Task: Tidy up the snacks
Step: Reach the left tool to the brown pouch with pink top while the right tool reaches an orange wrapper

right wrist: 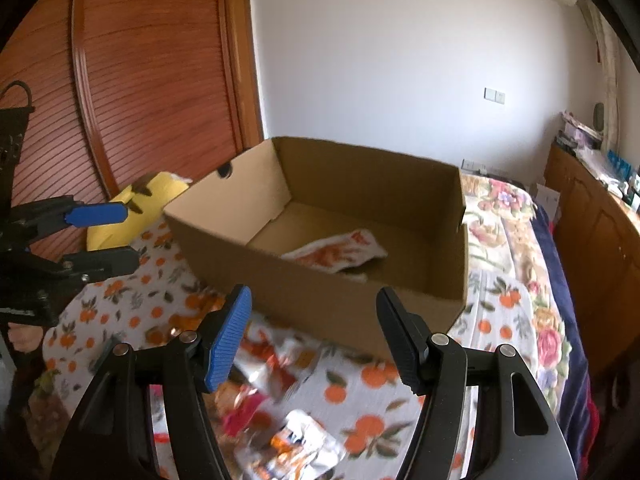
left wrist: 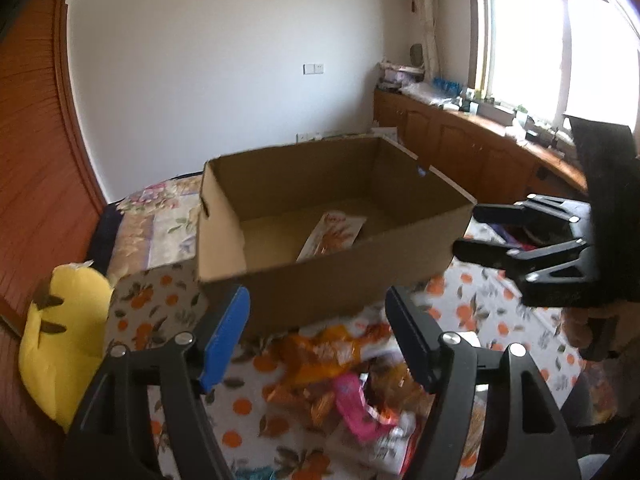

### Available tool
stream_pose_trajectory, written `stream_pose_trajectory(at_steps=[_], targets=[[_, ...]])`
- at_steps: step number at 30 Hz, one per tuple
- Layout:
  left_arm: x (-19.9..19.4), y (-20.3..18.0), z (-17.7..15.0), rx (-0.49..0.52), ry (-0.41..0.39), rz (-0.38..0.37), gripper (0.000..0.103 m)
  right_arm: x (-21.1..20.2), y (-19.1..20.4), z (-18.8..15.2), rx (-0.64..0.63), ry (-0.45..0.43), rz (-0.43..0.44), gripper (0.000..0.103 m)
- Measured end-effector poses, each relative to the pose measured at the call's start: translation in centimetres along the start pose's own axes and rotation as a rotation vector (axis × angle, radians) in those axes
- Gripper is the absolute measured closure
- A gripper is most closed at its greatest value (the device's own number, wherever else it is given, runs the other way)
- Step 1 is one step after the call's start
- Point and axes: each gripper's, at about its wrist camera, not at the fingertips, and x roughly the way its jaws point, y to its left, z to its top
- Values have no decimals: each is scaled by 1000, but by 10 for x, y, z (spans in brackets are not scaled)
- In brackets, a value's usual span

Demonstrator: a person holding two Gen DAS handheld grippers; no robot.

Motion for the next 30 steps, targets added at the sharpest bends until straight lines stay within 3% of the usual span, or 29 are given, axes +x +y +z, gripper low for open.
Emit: stream_pose_trajectory(at_steps=[13, 16, 22, 30], targets=[[11, -13, -78, -31, 20, -4, 32, -1, 25, -38, 16, 45, 26, 36], [20, -18, -89, -23, 56, -19, 32, 3, 25, -46, 19, 56, 32, 36], [41, -23, -102, -59, 162, -74, 32, 11, 21, -57, 30, 77, 40, 36], [45, -33, -95, -48, 156, -172, 32, 15, 10, -70, 40, 82, 49, 37]])
